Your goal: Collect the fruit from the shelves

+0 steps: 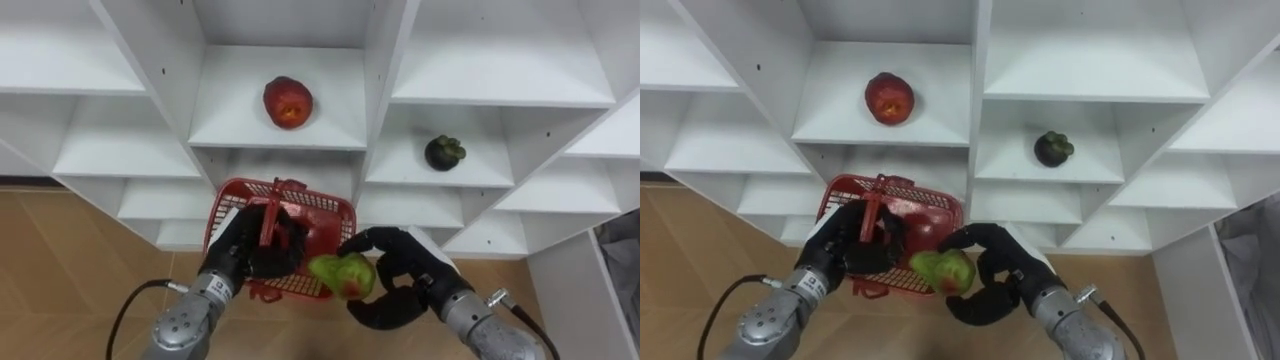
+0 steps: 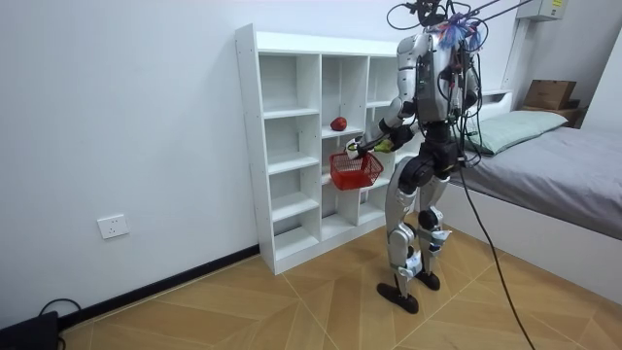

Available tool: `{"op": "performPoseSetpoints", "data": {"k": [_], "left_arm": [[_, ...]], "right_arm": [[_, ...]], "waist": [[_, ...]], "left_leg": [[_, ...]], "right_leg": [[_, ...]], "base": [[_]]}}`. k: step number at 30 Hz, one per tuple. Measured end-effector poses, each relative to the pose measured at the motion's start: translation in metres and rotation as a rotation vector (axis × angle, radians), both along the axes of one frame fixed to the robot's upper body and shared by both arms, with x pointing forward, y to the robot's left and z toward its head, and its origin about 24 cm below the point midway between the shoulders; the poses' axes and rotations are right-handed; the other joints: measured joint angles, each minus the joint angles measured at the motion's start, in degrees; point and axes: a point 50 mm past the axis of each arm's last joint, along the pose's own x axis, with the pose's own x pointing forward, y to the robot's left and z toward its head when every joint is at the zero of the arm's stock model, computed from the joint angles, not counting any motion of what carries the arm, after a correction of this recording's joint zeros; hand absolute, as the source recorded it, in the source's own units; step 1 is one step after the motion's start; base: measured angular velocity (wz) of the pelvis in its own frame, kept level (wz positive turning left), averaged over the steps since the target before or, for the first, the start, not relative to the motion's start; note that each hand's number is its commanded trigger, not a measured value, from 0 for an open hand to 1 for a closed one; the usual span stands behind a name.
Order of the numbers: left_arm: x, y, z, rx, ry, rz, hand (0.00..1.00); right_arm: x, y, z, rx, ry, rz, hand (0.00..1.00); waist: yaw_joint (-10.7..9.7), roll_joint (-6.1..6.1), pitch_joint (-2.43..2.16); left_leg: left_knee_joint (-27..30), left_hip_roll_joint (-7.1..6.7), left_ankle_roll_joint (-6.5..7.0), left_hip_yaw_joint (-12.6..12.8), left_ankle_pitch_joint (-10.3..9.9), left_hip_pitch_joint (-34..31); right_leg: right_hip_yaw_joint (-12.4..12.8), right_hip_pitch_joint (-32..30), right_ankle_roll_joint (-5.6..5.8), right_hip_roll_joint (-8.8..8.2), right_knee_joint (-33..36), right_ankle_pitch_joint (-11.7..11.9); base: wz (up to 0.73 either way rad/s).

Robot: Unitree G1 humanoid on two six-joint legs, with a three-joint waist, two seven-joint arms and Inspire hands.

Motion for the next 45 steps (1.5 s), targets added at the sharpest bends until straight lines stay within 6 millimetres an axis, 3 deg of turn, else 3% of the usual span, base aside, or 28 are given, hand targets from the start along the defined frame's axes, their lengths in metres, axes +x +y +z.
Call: {"op": "performPoseSetpoints", "data": {"k": [8,15,30,45], "left_arm": [[-0.008,0.005,-0.011,0.016,0.055,0.015,1.0],[-0.008,0.005,-0.011,0.015,0.057,0.014,1.0],[-0.017,0.004,-0.017,-0.044,0.092,0.048,1.0],[-0.018,-0.004,-0.008,-0.107,0.055,0.023,1.0]], "right_arm": [[0.0,0.0,-0.001,-0.004,0.014,-0.006,1.0],[-0.001,-0.001,-0.003,-0.008,0.023,-0.009,1.0],[-0.003,-0.004,-0.006,-0.052,0.015,-0.026,1.0],[-0.006,-0.004,-0.009,-0.051,0.03,-0.027,1.0]], "waist": [[-0.09,0.1,0.11],[-0.11,0.17,0.52],[-0.24,0.15,0.51],[-0.57,-0.1,0.34]], "left_leg": [[-0.21,0.05,0.01,0.32,0.01,0.15],[-0.58,0.01,0.01,0.34,0.01,0.04],[-0.86,0.02,0.0,0.3,0.01,-1.0],[-0.29,0.11,0.0,0.3,0.02,-1.55]], "right_leg": [[0.01,0.06,-0.01,0.01,-0.04,0.01],[0.01,-0.1,0.04,-0.04,-0.28,-0.07],[-0.12,-0.8,0.04,-0.02,-1.04,-0.07],[-0.13,-1.19,0.0,-0.07,-0.81,-0.02]], "base": [[0.0],[0.0],[0.0],[0.0]]}}
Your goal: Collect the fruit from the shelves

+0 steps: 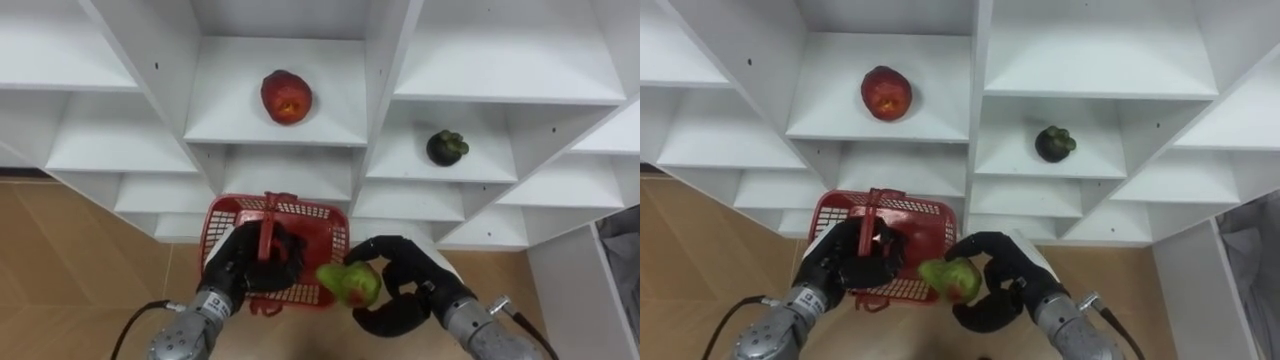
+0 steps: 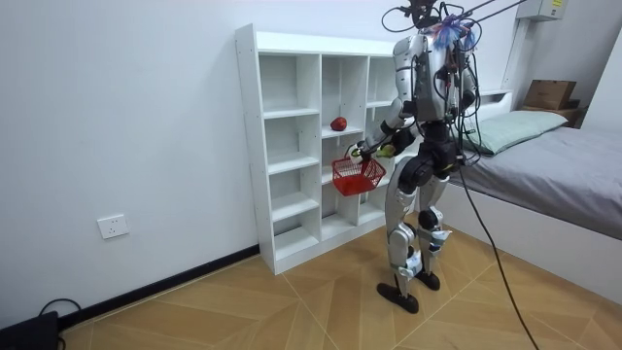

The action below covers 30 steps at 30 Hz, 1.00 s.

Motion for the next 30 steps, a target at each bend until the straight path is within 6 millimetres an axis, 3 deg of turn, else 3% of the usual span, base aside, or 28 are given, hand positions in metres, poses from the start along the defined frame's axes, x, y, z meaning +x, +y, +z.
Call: {"op": "performPoseSetpoints", "data": {"k": [16,17,18,30], "left_arm": [[-0.007,-0.013,0.002,-0.103,0.014,-0.067,1.0],[-0.008,-0.013,0.001,-0.101,0.016,-0.069,1.0],[-0.009,-0.012,0.001,-0.1,0.018,-0.073,1.0],[-0.014,-0.015,-0.001,-0.099,0.038,-0.118,1.0]], "right_arm": [[-0.009,0.001,-0.002,0.006,0.02,0.005,1.0],[-0.009,0.002,-0.001,0.006,0.018,0.008,0.69],[-0.009,0.002,-0.001,0.008,0.017,0.011,0.0],[-0.01,0.009,-0.001,0.014,0.017,0.039,0.0]], "waist": [[0.29,-0.09,-0.15],[0.24,-0.08,-0.16],[0.19,-0.05,-0.18],[0.14,0.1,-0.27]], "left_leg": [[0.14,-0.01,0.0,0.0,0.0,0.04],[0.14,-0.01,0.0,0.0,0.0,0.03],[0.14,-0.01,0.0,0.0,0.0,0.03],[0.13,-0.01,0.0,0.0,0.0,0.02]], "right_leg": [[0.0,0.08,-0.01,0.08,-0.09,0.01],[0.01,0.09,-0.01,0.08,-0.09,0.02],[-0.01,0.11,-0.01,0.07,-0.09,0.02],[-0.01,0.11,-0.01,0.05,-0.04,0.01]], "base": [[0.0],[0.0],[0.0],[0.0]]}}
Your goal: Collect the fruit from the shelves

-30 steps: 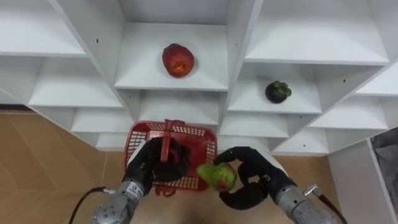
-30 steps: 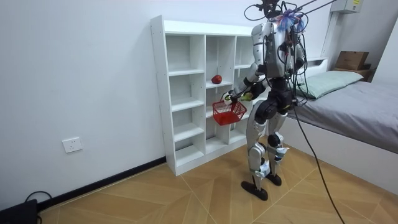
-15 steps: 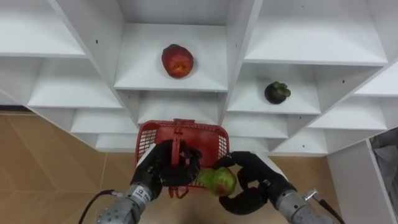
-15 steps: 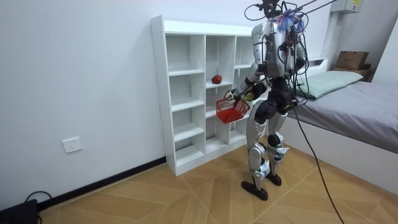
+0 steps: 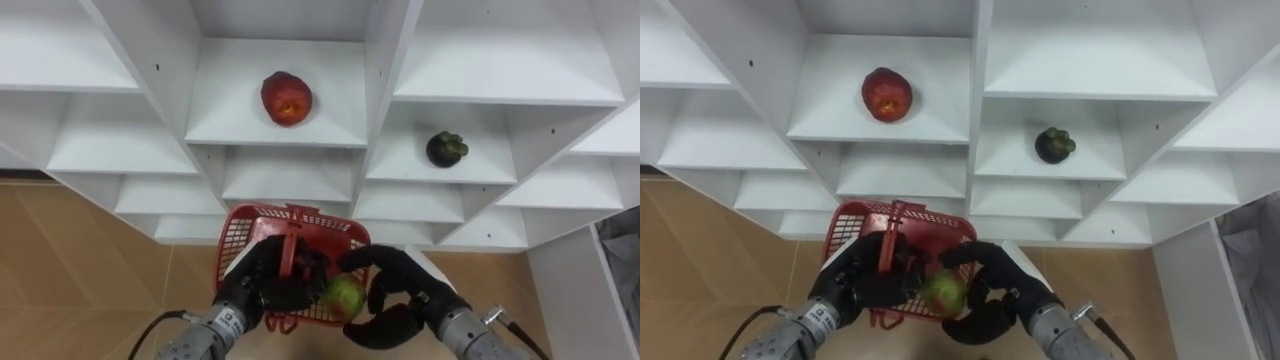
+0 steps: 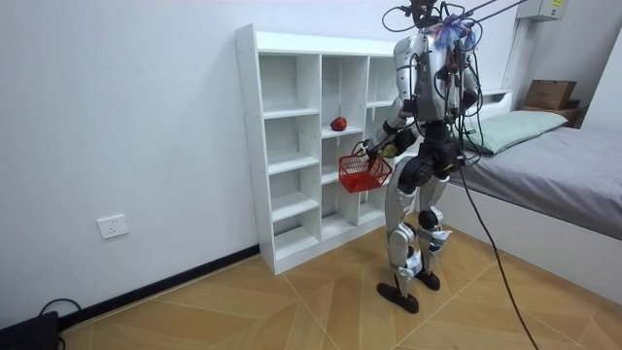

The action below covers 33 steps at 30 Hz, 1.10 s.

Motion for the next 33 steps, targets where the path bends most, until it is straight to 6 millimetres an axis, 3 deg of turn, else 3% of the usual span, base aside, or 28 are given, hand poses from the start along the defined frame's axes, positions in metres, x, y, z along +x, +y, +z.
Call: {"op": "performPoseSetpoints", "data": {"k": [11,33], "left_arm": [[-0.0024,0.0011,0.0068,0.003,-0.011,-0.038,1.0],[-0.0077,0.0021,0.0022,0.009,0.024,-0.029,1.0]], "right_arm": [[0.0024,0.0006,0.0073,0.0,-0.032,0.014,0.0],[0.0025,0.0002,0.0074,0.008,-0.03,0.009,0.0]], "waist": [[-0.21,0.39,0.0],[-1.12,0.26,0.09]], "left_leg": [[-0.21,-0.01,0.0,-0.02,0.0,-0.04],[-0.55,-0.05,0.0,0.09,0.0,1.07]], "right_leg": [[0.03,-0.13,0.0,0.01,-0.04,0.0],[-0.03,0.64,0.01,-0.07,0.04,-0.11]], "base": [[0.0],[0.0]]}}
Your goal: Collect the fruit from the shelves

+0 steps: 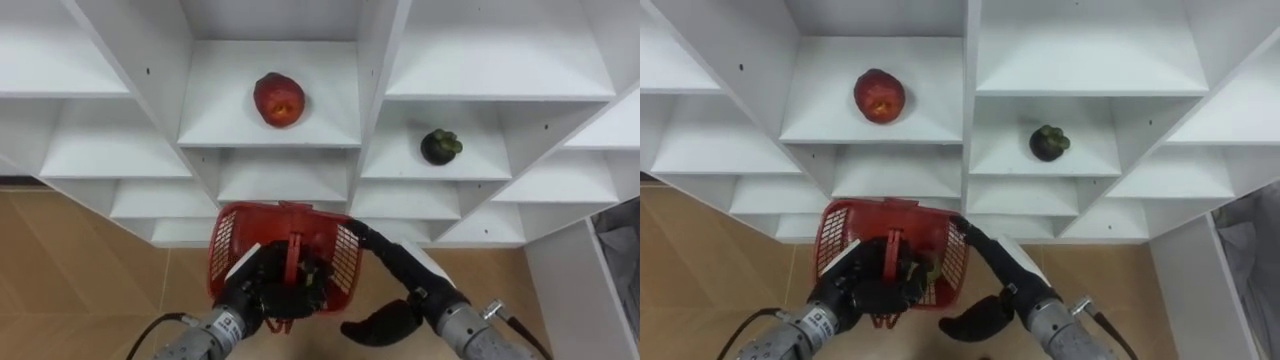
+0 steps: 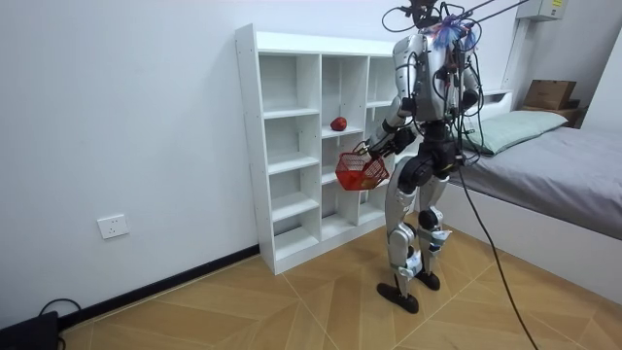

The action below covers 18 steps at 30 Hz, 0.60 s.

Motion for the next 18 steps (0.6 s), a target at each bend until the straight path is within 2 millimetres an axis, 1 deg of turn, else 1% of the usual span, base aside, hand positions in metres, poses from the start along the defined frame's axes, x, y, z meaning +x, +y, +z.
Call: {"op": "performPoseSetpoints", "data": {"k": [4,6,10,11,12,13,14,18], "left_arm": [[-0.001,0.004,-0.002,0.029,0.005,0.009,1.0],[0.0,0.009,-0.001,0.068,-0.009,0.021,1.0],[-0.001,0.013,-0.003,0.101,-0.008,0.044,1.0],[-0.002,0.014,-0.003,0.104,-0.007,0.051,1.0],[-0.001,0.016,-0.003,0.114,-0.01,0.057,1.0],[-0.002,0.017,-0.003,0.117,-0.007,0.063,1.0],[-0.002,0.019,-0.005,0.122,0.001,0.073,1.0],[-0.006,0.022,-0.008,0.127,0.017,0.099,1.0]], "right_arm": [[0.0,-0.001,0.002,-0.008,-0.005,0.003,0.0],[0.003,0.002,0.012,0.0,-0.045,0.014,0.0],[0.006,0.004,0.02,0.007,-0.078,0.025,0.0],[0.006,0.004,0.02,0.006,-0.079,0.025,0.0],[0.006,0.004,0.02,0.006,-0.079,0.026,0.0],[0.006,0.004,0.02,0.007,-0.078,0.027,0.0],[0.006,0.005,0.02,0.009,-0.078,0.029,0.0],[0.008,0.006,0.024,0.014,-0.098,0.032,0.0]], "waist": [[0.56,-0.14,0.14],[1.44,-0.44,0.31],[2.27,-0.88,0.51],[2.58,-1.01,0.45],[3.03,-1.21,0.48],[3.08,-1.3,0.54],[3.11,-1.5,0.47],[3.05,-1.97,0.51]], "left_leg": [[-0.54,0.0,-0.02,0.06,-0.01,1.98],[-0.81,-0.02,-0.06,0.04,0.02,2.36],[-1.45,-0.1,-0.08,-0.01,0.03,3.79],[-1.78,-0.1,-0.09,-0.15,0.03,4.17],[-1.85,-0.11,-0.09,-0.25,0.03,4.37],[-1.9,-0.1,-0.09,-0.27,0.03,4.59],[-2.0,-0.11,-0.09,-0.31,0.03,5.0],[-2.17,-0.2,-0.09,-0.64,0.02,6.65]], "right_leg": [[0.08,2.22,0.07,0.12,-0.98,-0.05],[0.09,2.42,0.07,0.15,-0.92,-0.03],[0.0,3.96,0.11,0.46,-1.5,-0.07],[-0.01,4.41,0.13,0.48,-1.83,-0.06],[-0.06,4.72,0.13,0.48,-1.99,-0.06],[-0.09,5.0,0.13,0.47,-2.1,-0.06],[-0.1,5.41,0.21,0.47,-2.13,-0.12],[-0.69,7.59,0.37,0.46,-2.92,-0.24]], "base": [[0.02],[0.0],[0.02],[0.0],[0.0],[0.03],[0.04],[0.07]]}}
